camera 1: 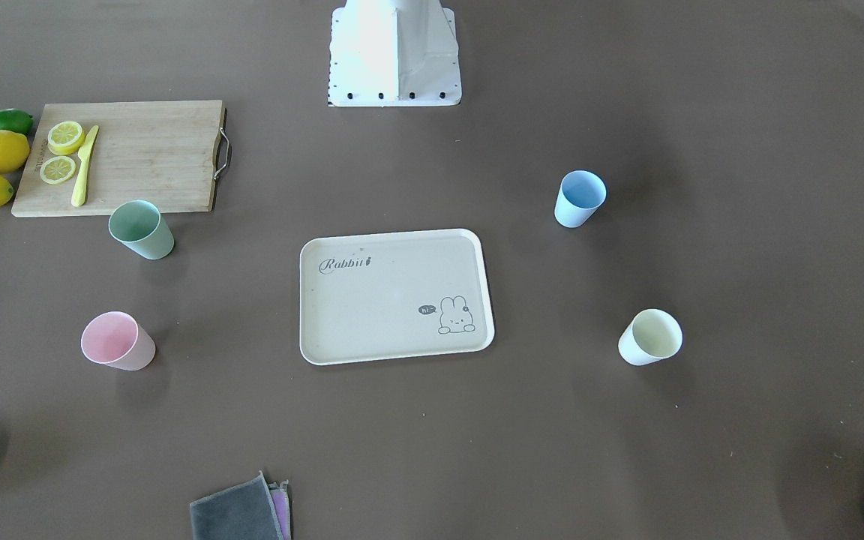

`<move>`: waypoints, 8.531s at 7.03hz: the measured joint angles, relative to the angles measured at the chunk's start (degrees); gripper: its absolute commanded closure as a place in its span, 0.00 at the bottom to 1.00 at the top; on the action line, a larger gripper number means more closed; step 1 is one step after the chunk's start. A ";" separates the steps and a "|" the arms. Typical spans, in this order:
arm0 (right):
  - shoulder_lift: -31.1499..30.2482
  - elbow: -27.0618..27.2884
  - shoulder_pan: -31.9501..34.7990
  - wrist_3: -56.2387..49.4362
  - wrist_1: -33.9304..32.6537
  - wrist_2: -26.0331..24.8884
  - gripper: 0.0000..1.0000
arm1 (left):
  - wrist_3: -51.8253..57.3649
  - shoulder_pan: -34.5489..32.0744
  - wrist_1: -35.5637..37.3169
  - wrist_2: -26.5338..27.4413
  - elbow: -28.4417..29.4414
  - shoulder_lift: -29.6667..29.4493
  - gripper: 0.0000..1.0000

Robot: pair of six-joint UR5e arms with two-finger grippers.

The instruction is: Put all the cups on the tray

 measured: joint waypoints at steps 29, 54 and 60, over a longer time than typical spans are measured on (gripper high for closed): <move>12.96 11.27 -44.18 62.39 18.49 -12.15 0.00 | -34.95 18.13 -12.39 -0.37 -6.80 -3.00 0.02; 32.64 4.43 -43.75 64.09 6.62 -8.51 1.00 | -52.62 37.51 -12.27 4.82 -12.09 -7.96 0.02; 44.47 -6.72 -46.28 64.26 6.17 -13.17 1.00 | -53.52 46.19 -12.34 5.25 -12.57 -6.23 0.03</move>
